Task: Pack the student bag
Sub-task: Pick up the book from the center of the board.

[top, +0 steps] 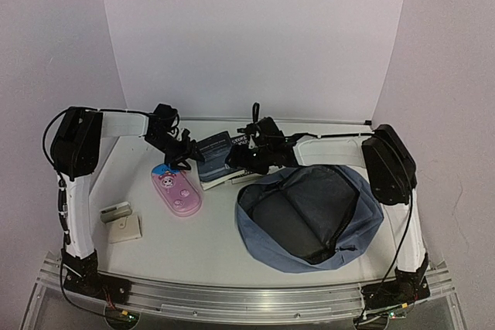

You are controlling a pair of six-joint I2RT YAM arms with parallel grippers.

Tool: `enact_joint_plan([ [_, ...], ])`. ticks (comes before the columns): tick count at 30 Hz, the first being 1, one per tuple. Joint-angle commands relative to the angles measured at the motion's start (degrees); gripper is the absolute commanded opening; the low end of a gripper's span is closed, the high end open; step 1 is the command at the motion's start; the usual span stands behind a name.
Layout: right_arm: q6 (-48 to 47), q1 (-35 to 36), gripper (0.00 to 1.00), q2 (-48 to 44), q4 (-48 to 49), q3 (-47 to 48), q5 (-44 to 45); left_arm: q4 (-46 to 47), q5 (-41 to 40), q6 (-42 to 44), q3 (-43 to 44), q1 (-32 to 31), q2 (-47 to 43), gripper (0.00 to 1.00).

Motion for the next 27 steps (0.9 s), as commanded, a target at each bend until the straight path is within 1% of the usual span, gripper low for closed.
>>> enact_joint_plan([
  [1, 2.0, -0.4, 0.78, 2.1, 1.2, 3.3, 1.3, -1.2, 3.4, 1.3, 3.4, 0.2, 2.6, 0.61],
  [6, 2.8, -1.0, 0.76, 5.9, 1.2, 5.0, -2.6, -0.1, 5.4, 1.4, 3.5, 0.2, 4.2, 0.51],
  [9, 3.2, -1.0, 0.75, 7.0, 2.2, 5.1, -5.9, 0.4, 7.8, 1.3, 3.5, 0.2, 5.8, 0.4],
  [11, 4.3, -1.0, 0.73, 7.2, 3.6, 4.6, -7.5, 1.4, 9.4, 1.0, 2.9, 0.2, 6.6, 0.28],
  [12, 4.9, -1.0, 0.73, 7.2, 4.7, 4.1, -8.7, 2.1, 10.1, 0.6, 2.4, 0.2, 6.9, 0.24],
  [16, 9.8, -1.1, 0.67, 6.4, 13.4, 0.6, -11.7, 2.9, 11.1, 0.2, 1.6, 0.2, 7.2, 0.12],
  [20, 13.0, -1.1, 0.57, 6.4, 20.0, -1.1, -12.2, 3.6, 11.7, -0.2, 1.0, 0.2, 7.5, 0.06],
  [23, 14.5, -1.1, 0.49, 6.6, 24.6, -1.8, -12.2, 4.6, 12.8, -0.9, 0.4, 0.2, 7.7, 0.05],
  [27, 16.0, -1.1, 0.37, 6.5, 31.3, -3.0, -12.6, 5.4, 13.9, -1.5, 0.2, 0.2, 7.9, 0.05],
])
